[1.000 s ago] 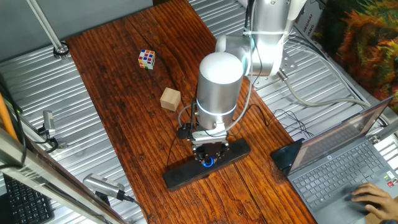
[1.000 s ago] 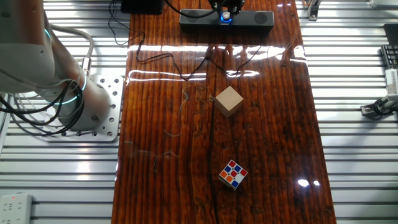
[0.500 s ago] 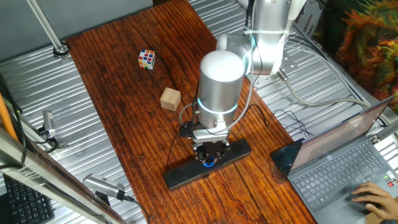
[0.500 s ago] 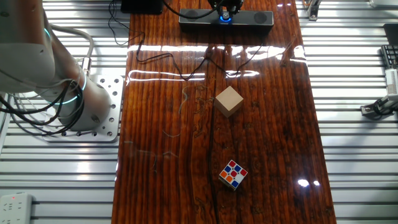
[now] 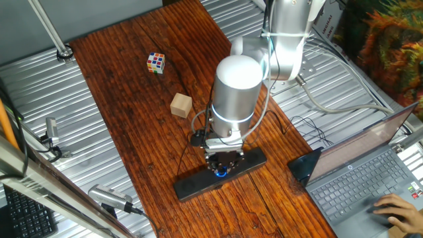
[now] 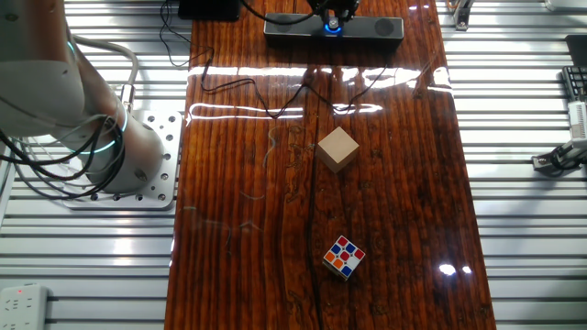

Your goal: Turn the knob to increase the volume of the speaker

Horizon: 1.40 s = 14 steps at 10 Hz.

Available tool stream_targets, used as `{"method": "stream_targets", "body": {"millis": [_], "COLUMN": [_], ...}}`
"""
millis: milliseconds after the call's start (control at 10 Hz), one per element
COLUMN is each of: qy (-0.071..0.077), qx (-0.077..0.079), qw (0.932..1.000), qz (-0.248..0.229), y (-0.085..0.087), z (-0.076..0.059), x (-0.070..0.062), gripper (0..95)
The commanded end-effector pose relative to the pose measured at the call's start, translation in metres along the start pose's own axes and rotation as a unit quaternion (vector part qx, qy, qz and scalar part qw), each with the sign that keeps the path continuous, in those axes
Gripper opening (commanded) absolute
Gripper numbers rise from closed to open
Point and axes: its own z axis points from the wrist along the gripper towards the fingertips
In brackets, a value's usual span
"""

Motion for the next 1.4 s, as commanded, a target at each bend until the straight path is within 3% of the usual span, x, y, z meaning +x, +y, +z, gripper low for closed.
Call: {"method": "stream_targets", "body": {"millis": [100, 300, 600, 1400], "qy": [0.013, 0.006, 0.014, 0.013], "qx": [-0.001, -0.003, 0.004, 0.006], "qw": [0.9997, 0.9991, 0.998, 0.9914], "qz": [0.021, 0.042, 0.062, 0.13], "y": [-0.0001, -0.0001, -0.0001, -0.0001], "z": [0.0034, 0.0034, 0.0033, 0.0033], "x": [0.0002, 0.0002, 0.0002, 0.0002], "gripper": [0.0, 0.0, 0.0, 0.0]}}
